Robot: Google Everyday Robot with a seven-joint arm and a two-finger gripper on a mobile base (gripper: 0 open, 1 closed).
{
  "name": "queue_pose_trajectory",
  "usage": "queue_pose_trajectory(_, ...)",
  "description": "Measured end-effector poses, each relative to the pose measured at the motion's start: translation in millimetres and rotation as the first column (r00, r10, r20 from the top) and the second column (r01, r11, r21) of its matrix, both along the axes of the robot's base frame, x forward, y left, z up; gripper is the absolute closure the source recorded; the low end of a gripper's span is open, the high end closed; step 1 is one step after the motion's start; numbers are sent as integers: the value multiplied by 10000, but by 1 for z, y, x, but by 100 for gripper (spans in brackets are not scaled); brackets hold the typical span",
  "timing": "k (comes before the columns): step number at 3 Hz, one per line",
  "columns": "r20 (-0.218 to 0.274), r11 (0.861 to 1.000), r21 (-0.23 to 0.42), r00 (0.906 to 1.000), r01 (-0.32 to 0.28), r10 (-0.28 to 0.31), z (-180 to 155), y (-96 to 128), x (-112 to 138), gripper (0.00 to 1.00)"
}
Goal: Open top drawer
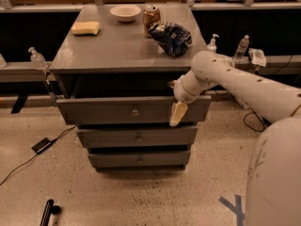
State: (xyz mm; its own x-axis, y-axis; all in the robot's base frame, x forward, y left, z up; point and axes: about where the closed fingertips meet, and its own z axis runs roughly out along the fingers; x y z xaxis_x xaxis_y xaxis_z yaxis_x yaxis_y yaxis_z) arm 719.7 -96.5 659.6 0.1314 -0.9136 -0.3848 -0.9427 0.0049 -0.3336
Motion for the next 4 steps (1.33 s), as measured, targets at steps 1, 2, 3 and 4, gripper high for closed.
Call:
queue_pose_trajectory(1,-241,9994,-258,9994,227,-233,-2,-5,-12,0)
queue_pose_trajectory(2,-892,9951,-597,9925,785,-836,-8,-20,-48,0)
queue_pose_trajectory(3,-1340,9918,-569,9836,1143,-1210,-9,-29,-78,0)
queue_pose_trajectory(4,-1522,9888,-205,9771,1476,-1490,-7,-36,-99,0)
